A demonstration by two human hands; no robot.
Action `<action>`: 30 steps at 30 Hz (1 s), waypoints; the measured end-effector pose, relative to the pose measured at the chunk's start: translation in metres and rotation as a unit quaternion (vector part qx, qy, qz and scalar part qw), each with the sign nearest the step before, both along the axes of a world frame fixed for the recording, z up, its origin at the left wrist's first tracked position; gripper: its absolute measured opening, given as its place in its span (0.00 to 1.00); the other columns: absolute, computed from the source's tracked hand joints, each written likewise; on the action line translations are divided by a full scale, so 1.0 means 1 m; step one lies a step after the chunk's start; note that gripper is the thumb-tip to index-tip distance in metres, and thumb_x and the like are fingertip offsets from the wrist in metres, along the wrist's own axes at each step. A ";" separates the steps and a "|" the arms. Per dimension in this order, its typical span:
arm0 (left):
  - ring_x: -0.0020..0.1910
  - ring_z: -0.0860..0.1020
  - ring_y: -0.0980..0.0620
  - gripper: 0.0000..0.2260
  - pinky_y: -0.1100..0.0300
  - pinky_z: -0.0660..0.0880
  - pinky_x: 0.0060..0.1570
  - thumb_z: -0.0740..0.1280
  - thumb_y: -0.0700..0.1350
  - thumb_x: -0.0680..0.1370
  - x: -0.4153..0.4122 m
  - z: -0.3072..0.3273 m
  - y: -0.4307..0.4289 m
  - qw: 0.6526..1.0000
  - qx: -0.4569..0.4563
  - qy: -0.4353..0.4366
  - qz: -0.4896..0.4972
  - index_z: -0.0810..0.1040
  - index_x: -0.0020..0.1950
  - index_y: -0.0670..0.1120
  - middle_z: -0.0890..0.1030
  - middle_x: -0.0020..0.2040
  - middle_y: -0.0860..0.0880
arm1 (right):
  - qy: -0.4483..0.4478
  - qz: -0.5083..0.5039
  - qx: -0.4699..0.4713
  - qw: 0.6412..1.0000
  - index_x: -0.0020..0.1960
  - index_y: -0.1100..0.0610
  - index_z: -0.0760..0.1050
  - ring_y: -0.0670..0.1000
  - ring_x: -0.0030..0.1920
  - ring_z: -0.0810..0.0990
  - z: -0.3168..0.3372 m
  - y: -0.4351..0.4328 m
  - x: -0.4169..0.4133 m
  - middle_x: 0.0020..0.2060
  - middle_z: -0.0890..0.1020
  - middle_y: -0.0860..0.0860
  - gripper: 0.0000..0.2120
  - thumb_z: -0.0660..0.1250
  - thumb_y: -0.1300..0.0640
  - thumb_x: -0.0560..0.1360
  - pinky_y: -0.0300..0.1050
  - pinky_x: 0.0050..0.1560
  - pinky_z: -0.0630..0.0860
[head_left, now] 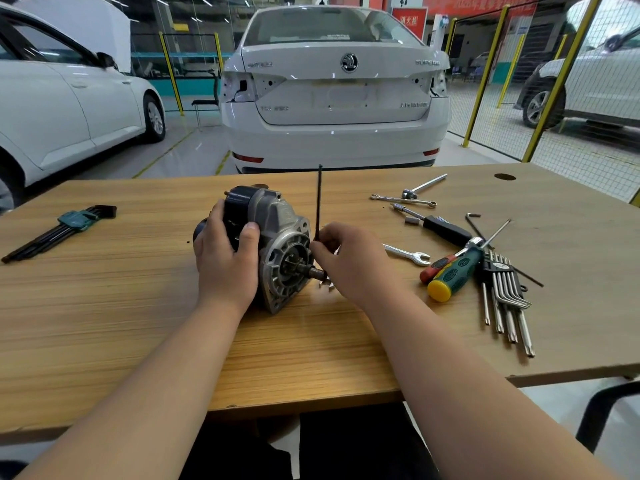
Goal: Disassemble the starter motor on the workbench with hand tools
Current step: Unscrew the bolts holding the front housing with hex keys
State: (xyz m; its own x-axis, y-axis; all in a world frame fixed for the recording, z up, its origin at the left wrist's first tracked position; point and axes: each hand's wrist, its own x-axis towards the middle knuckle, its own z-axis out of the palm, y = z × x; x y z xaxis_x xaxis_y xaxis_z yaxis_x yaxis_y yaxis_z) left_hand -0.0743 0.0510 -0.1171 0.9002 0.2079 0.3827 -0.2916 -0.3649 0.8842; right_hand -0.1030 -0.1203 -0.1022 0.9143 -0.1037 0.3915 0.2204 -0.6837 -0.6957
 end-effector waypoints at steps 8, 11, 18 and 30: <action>0.75 0.53 0.53 0.34 0.52 0.54 0.72 0.55 0.60 0.73 0.000 0.001 0.000 1.000 0.007 -0.009 0.002 0.57 0.78 0.53 0.61 0.76 0.48 | -0.025 0.030 -0.067 0.997 0.46 0.52 0.78 0.48 0.39 0.76 0.003 -0.001 -0.002 0.37 0.79 0.44 0.02 0.69 0.53 0.76 0.49 0.39 0.77; 0.75 0.54 0.54 0.34 0.54 0.53 0.70 0.56 0.60 0.73 0.001 0.000 0.001 1.000 0.005 -0.009 0.002 0.57 0.78 0.53 0.61 0.76 0.48 | -0.053 0.035 -0.090 0.994 0.47 0.54 0.79 0.51 0.41 0.75 0.003 -0.001 -0.003 0.40 0.80 0.47 0.02 0.68 0.55 0.76 0.50 0.41 0.75; 0.75 0.53 0.54 0.33 0.57 0.52 0.66 0.56 0.61 0.73 0.001 -0.001 0.001 1.000 0.002 -0.009 -0.004 0.57 0.78 0.54 0.61 0.76 0.49 | -0.120 0.061 -0.154 0.979 0.48 0.59 0.79 0.56 0.42 0.77 0.003 -0.003 -0.004 0.42 0.81 0.51 0.04 0.69 0.58 0.76 0.51 0.41 0.75; 0.76 0.54 0.49 0.29 0.51 0.54 0.70 0.59 0.56 0.78 0.001 -0.001 0.001 1.000 0.008 -0.008 0.002 0.57 0.78 0.54 0.60 0.76 0.46 | 0.113 0.067 0.334 0.933 0.34 0.54 0.75 0.48 0.24 0.70 0.000 -0.009 -0.006 0.25 0.76 0.47 0.12 0.70 0.55 0.75 0.38 0.24 0.66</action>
State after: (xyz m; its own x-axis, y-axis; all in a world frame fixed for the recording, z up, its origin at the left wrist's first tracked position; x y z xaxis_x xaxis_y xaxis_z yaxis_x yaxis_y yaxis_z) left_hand -0.0738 0.0523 -0.1181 0.8934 0.2048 0.3999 -0.3036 -0.3809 0.8733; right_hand -0.1089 -0.1296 -0.1020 0.9879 -0.1349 0.0763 0.0692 -0.0571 -0.9960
